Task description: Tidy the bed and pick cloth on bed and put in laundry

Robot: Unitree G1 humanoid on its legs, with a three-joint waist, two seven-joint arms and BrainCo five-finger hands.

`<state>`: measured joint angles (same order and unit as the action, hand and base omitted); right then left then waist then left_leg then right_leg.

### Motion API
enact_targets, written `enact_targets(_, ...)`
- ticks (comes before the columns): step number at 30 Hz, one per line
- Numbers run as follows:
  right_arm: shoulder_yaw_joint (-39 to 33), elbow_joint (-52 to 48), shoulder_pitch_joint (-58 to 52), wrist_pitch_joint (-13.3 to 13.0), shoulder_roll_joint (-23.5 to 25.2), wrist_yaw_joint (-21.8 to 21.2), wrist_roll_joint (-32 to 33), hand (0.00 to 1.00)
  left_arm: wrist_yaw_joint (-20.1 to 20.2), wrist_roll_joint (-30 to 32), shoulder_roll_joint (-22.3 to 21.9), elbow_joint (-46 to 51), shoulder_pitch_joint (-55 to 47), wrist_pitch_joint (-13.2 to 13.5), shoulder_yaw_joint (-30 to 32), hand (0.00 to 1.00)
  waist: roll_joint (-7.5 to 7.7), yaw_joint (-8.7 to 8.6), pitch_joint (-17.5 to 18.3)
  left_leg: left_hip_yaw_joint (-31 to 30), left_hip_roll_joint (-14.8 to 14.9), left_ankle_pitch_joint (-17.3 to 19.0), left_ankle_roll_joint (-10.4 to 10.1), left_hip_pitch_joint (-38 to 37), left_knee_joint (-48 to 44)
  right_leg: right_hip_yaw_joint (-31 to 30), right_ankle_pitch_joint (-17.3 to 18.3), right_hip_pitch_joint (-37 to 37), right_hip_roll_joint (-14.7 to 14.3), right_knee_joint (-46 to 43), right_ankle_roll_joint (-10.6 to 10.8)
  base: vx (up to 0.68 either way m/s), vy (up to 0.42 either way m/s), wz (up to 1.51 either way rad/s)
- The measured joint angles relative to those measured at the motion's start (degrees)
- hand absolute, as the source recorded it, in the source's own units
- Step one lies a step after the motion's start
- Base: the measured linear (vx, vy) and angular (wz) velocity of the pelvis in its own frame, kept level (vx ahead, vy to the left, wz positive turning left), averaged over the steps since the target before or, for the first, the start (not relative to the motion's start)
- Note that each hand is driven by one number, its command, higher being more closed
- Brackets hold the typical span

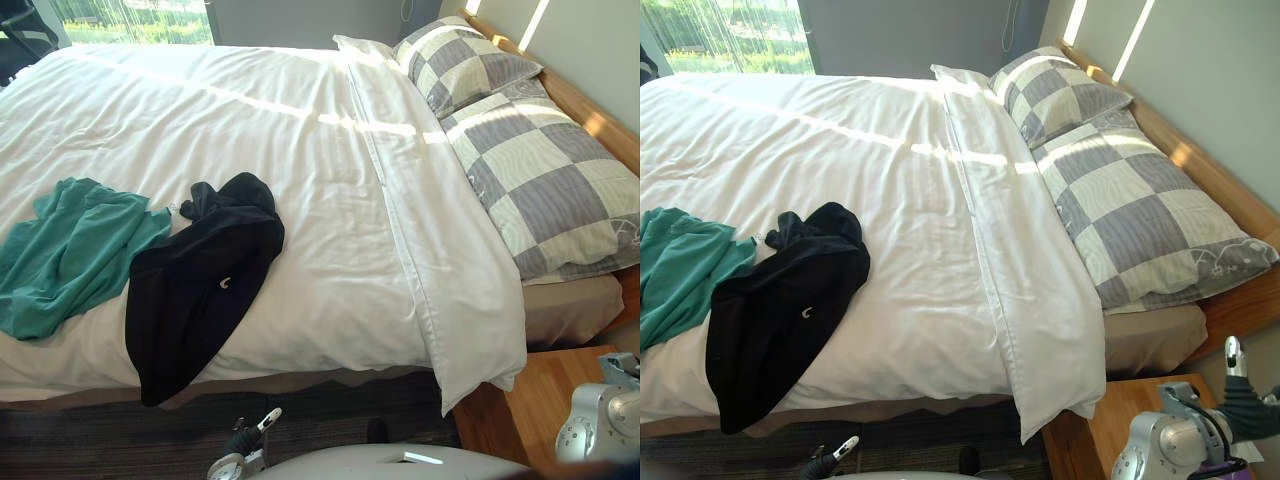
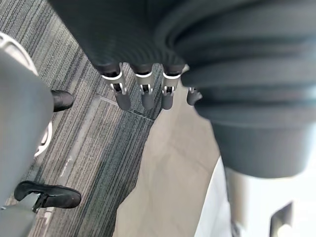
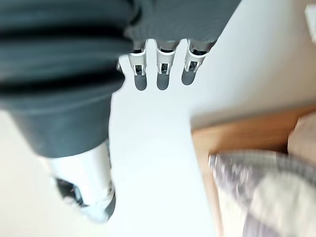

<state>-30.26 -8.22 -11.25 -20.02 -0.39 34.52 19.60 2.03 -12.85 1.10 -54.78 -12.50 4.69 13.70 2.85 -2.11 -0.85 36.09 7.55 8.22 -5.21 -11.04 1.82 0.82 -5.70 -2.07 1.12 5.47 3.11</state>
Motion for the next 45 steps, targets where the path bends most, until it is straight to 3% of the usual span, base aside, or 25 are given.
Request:
enact_targets(3,6.3,-0.3,1.5,1.3,-0.9,-11.0,7.1,1.00,-0.1,0.1,0.2,0.0,0.0,0.0,0.0,0.00,0.23,0.09,0.0,-0.9,0.1,0.0,0.0,0.0,0.0,0.7,0.2,0.4,0.1,0.0,-0.1,-0.05,-0.030,0.11)
enact_targets(6,12.4,5.2,7.6,4.2,-2.8,-18.0,15.5,1.00,-0.1,0.1,0.6,0.0,0.2,-0.5,-0.4,0.00,0.22,0.23,-0.2,-2.3,-0.1,-0.3,0.0,0.5,0.1,2.0,0.5,0.4,0.5,0.3,-0.1,-0.06,-0.028,0.21)
enact_targets(9,13.6,14.5,17.9,6.0,-6.2,-19.3,23.3,1.00,-0.1,-0.2,1.9,-0.4,2.2,-1.0,-3.1,0.00,0.17,1.88,-1.1,-4.2,-0.9,-1.1,0.6,3.8,0.1,2.9,0.0,-2.2,1.4,0.2,-0.1,-0.06,-0.020,0.24)
enact_targets(11,13.8,18.6,25.6,6.6,-8.1,-19.3,26.6,1.00,0.0,-1.8,2.5,-0.8,4.0,-1.5,-3.8,0.00,-0.71,2.18,-4.0,-5.3,-1.7,-1.8,1.4,5.8,-0.2,3.0,-1.0,-3.9,2.1,0.0,-0.1,-0.05,0.000,0.16)
enact_targets(12,13.8,21.5,32.0,6.6,-10.2,-19.3,28.7,1.00,0.0,-2.5,2.6,-1.0,5.7,-1.7,-4.6,0.00,-0.57,2.09,-7.1,-5.7,-2.3,-2.2,1.9,7.2,-0.7,3.1,-1.8,-5.1,2.8,0.0,0.0,-0.14,0.015,0.18)
enact_targets(13,13.7,24.4,37.4,6.6,-12.6,-19.4,30.5,1.00,0.1,-4.0,2.8,-1.0,7.3,-1.7,-4.6,0.00,-1.66,2.35,-10.2,-6.4,-3.0,-2.5,2.4,9.2,-1.0,3.0,-2.7,-6.6,3.5,0.0,0.2,-0.18,0.026,0.19)
enact_targets(16,13.7,29.1,45.7,6.5,-16.5,-20.3,33.1,1.00,0.1,-6.1,2.2,-0.4,10.0,-1.5,-5.8,0.00,-4.15,2.92,-17.2,-7.2,-4.5,-3.2,3.6,12.9,-1.7,2.8,-4.1,-9.8,4.9,0.0,0.8,-0.12,0.025,0.15)
enact_targets(19,13.7,30.2,48.7,6.2,-16.8,-20.8,33.7,1.00,0.0,-6.8,3.1,0.2,12.2,-0.8,-8.1,0.00,-4.76,2.97,-22.5,-8.0,-4.8,-2.3,4.6,16.7,-5.4,2.1,-5.1,-12.1,5.8,-0.1,1.0,-0.07,0.023,0.03)
enact_targets(23,14.1,31.4,49.6,4.4,-18.1,-22.1,37.3,1.00,-0.1,-6.9,3.1,0.7,14.5,-0.7,-10.6,0.00,-5.50,3.21,-24.1,-8.5,-4.3,0.1,5.6,23.6,-11.8,1.5,-5.1,-17.9,6.4,-3.1,1.0,-0.05,0.020,0.00)
enact_targets(26,14.4,29.1,49.6,0.8,-18.8,-28.5,41.7,1.00,-0.1,-6.8,3.1,0.7,16.6,-0.1,-11.9,0.00,-6.50,3.10,-26.4,-8.4,-2.8,2.8,6.3,27.3,-17.4,1.3,-4.3,-21.2,6.5,-6.7,1.1,-0.08,0.013,-0.07)
enact_targets(30,16.8,14.5,43.4,-2.6,-18.6,-39.3,44.4,1.00,0.1,-6.9,3.8,0.7,19.6,0.0,-13.7,0.00,-6.98,2.88,-27.0,-8.1,0.2,6.9,6.9,33.8,-26.6,0.1,-2.4,-27.4,5.8,-13.1,1.2,-0.11,0.009,-0.12)
enact_targets(34,17.1,8.0,33.4,-4.3,-16.2,-43.3,46.2,1.00,-0.2,-7.3,4.3,1.5,20.5,0.2,-13.6,0.00,-6.71,2.43,-27.9,-7.0,2.4,9.7,7.2,35.3,-31.5,-0.7,-0.7,-29.6,5.0,-16.9,1.2,-0.07,-0.004,-0.21)
enact_targets(36,16.0,10.7,27.6,-4.4,-13.0,-43.7,49.0,1.00,-0.2,-8.6,4.4,1.5,20.3,1.0,-13.5,0.00,-6.64,1.83,-27.9,-6.5,2.7,10.4,7.2,36.0,-32.6,-1.3,-0.6,-30.6,4.8,-17.5,1.2,0.00,0.004,-0.18)
enact_targets(42,10.4,33.0,14.9,-4.5,-3.7,-48.0,55.6,1.00,-1.0,-8.6,4.3,-0.4,20.1,3.2,-11.9,0.00,-5.78,1.35,-28.4,-3.9,4.5,11.8,6.5,31.8,-33.1,-3.1,-0.6,-27.2,3.3,-16.3,1.2,0.05,0.000,-0.24)
enact_targets(45,9.9,40.0,12.1,-1.3,-2.7,-48.4,53.9,1.00,-0.5,-9.0,2.4,-0.2,20.1,3.6,-11.9,0.00,-5.26,1.13,-28.0,-2.6,4.4,11.7,6.3,26.8,-30.7,-3.5,-2.1,-21.6,2.9,-11.8,1.3,0.04,-0.011,-0.19)
